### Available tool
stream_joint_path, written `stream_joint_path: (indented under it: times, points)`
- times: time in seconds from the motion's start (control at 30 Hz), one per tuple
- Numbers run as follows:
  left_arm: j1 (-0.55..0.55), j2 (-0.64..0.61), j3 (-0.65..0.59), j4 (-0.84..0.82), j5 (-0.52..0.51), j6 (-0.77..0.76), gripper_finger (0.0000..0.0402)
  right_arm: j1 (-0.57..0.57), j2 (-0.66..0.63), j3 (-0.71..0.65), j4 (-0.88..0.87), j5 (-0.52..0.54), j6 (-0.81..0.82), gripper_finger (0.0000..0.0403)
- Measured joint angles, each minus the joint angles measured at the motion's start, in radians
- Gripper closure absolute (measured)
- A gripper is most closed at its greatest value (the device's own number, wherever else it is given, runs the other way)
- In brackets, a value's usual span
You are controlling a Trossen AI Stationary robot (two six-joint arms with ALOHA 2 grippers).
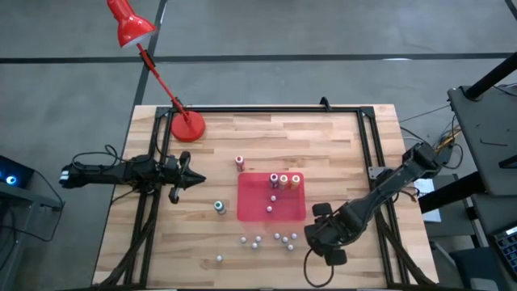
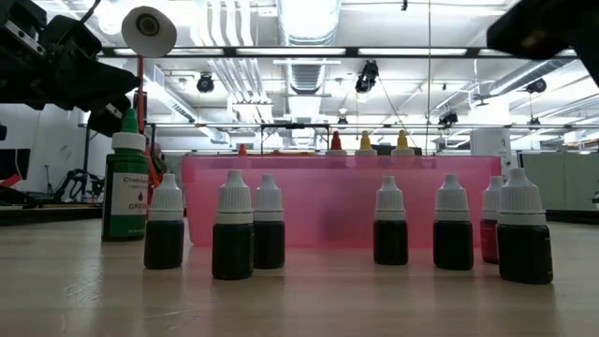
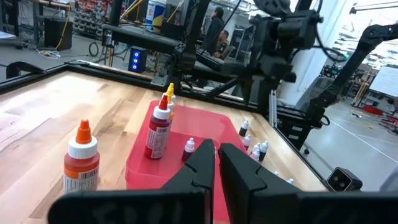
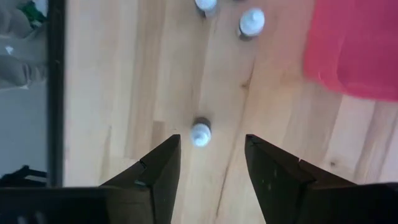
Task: Pick & Place food coloring
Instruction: Put the right small red food coloring bottle into the container
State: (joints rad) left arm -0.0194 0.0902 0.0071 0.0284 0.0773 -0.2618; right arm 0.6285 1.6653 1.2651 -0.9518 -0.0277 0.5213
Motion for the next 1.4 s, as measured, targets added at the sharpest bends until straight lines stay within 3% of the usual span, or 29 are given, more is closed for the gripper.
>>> stream_joint_path:
  times: [0.4,1.4]
  points:
    - [0.0,0.0,0.0,0.0,0.0,0.0,0.0402,0.022,-0.001,-0.141,0.169,-0.074,-0.025,0.0223]
    - [0.0,0.0,0.0,0.0,0.0,0.0,0.0402,0.022,-0.001,-0.269,0.309,-0.054,-0.088,0.0222]
